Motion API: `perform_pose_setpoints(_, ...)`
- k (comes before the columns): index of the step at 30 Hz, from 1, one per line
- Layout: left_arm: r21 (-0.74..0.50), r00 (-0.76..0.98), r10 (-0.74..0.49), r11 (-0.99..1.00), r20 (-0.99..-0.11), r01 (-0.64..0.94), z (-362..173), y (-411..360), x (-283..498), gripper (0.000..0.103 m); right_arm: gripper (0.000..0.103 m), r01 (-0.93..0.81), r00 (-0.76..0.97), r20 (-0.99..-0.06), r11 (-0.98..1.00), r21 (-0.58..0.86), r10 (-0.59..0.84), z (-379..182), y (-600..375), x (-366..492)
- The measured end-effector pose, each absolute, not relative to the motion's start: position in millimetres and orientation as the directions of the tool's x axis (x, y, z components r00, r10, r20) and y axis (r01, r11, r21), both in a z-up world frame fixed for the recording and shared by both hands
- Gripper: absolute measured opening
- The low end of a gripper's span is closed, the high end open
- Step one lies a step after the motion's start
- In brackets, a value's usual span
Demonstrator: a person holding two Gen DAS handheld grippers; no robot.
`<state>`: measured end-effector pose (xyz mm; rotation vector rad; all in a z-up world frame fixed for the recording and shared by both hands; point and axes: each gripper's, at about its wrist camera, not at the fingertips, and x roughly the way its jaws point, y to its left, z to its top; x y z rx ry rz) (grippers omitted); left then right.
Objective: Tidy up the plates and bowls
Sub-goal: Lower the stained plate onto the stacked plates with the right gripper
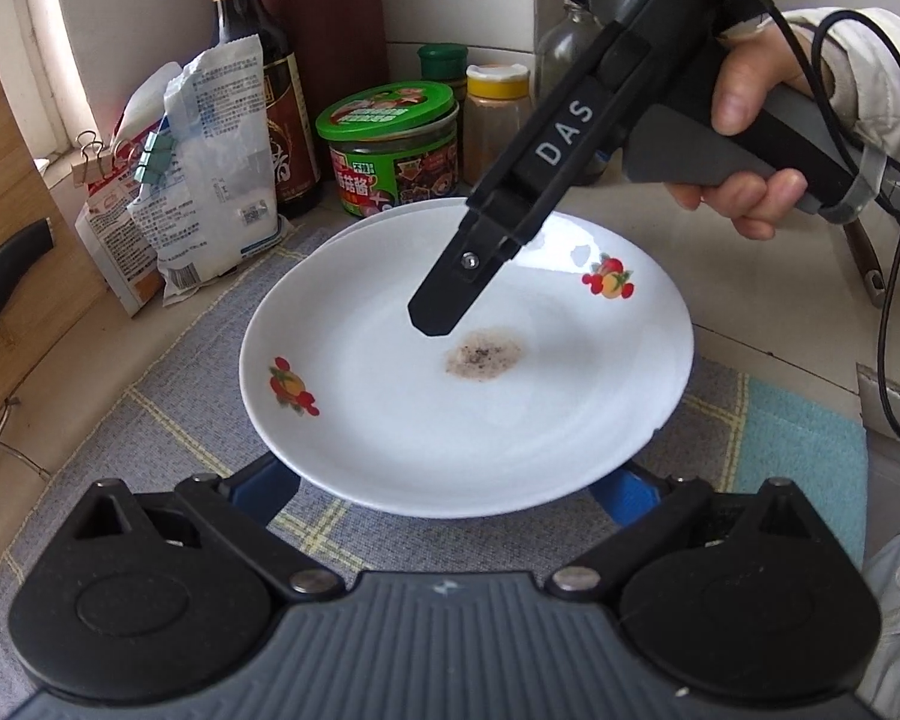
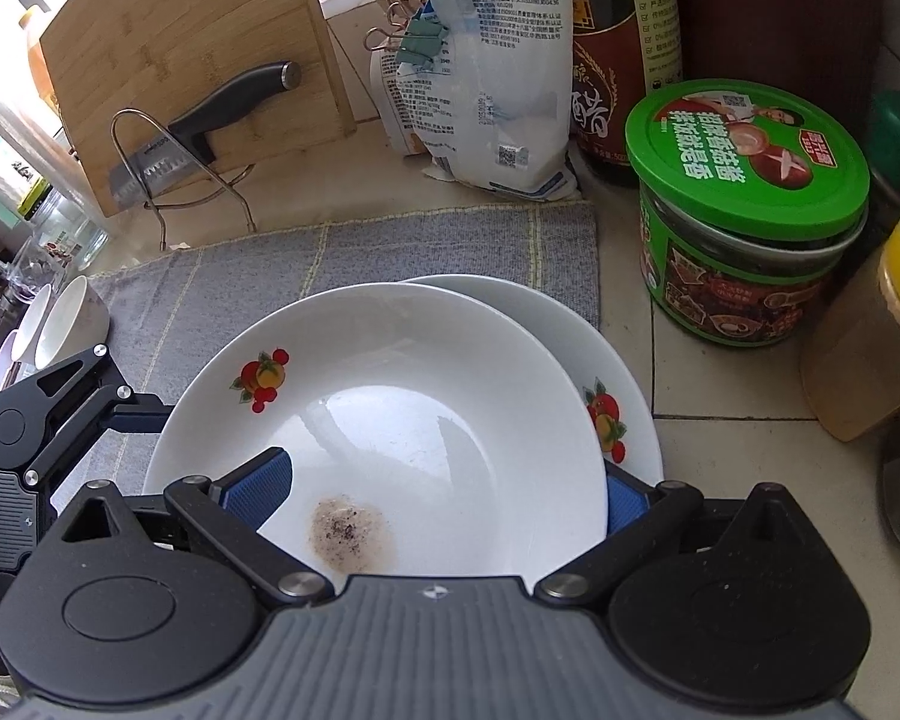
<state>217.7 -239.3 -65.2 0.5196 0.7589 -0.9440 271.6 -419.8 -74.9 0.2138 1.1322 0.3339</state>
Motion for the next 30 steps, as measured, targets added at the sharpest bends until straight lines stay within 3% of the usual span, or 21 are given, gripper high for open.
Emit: perform_pose_setpoints(30,0.053,0.364,-0.547,0.501,-0.754,0.864,-65.5,-236.5,221.1,0.102,0.103,-0.100,0.410,-0.842,0.935,0.339,0.349,-61.4,-433.3,248.2)
